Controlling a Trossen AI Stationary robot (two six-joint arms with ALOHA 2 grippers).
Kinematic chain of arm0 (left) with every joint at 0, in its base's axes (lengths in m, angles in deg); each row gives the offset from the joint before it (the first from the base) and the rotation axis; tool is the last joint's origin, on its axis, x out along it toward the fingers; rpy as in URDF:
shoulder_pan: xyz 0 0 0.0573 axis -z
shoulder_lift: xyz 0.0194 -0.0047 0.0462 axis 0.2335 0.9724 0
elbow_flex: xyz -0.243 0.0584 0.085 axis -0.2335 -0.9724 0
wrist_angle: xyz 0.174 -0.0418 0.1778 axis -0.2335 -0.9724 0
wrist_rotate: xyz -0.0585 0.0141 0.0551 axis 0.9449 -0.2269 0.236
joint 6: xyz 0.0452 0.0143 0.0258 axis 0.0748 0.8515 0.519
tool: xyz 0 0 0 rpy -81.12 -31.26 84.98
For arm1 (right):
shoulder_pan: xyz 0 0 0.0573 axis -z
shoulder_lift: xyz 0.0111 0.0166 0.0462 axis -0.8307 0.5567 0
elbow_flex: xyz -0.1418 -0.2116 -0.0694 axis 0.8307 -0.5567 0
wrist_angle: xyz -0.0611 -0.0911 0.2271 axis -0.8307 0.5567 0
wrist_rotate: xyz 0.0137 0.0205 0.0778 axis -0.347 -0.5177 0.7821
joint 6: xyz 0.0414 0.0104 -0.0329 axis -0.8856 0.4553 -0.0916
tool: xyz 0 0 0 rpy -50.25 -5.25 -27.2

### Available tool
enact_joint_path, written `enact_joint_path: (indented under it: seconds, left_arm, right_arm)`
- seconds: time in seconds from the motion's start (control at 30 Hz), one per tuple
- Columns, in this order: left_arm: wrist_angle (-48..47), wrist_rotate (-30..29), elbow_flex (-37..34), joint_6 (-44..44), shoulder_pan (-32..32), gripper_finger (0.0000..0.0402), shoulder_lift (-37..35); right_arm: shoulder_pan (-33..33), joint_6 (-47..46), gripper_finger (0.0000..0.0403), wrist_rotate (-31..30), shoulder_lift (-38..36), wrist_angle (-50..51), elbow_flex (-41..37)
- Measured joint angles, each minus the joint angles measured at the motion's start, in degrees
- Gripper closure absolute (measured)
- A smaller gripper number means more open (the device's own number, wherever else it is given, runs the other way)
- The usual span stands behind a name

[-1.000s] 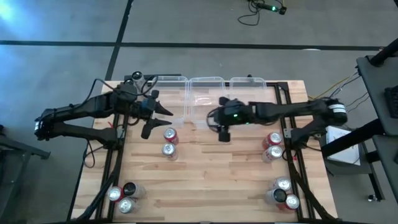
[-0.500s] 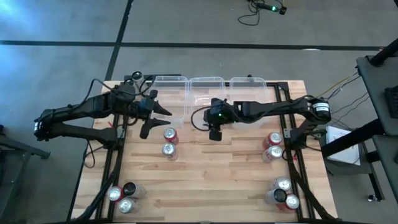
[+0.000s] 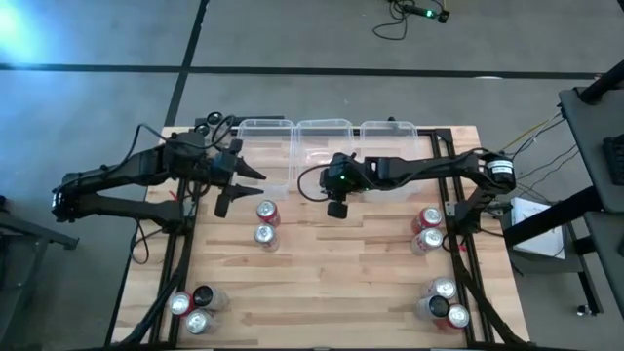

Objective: Sort soda cans
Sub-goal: Adjust the middle transparent bin on the table

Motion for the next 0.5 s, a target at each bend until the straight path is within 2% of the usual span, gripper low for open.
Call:
enact_joint_path:
  seconds: [0.27,0.5]
  left_arm:
    - [0.0,0.0,0.0,0.0,0.0,0.0251,-0.3]
    - [0.0,0.0,0.0,0.0,0.0,0.0251,-0.3]
  right_arm:
    - [0.0,-0.8,0.0344,0.0,-0.1,0.1,0.0]
    - [0.0,1.2,0.0340,0.6,-0.1,0.4,0.0]
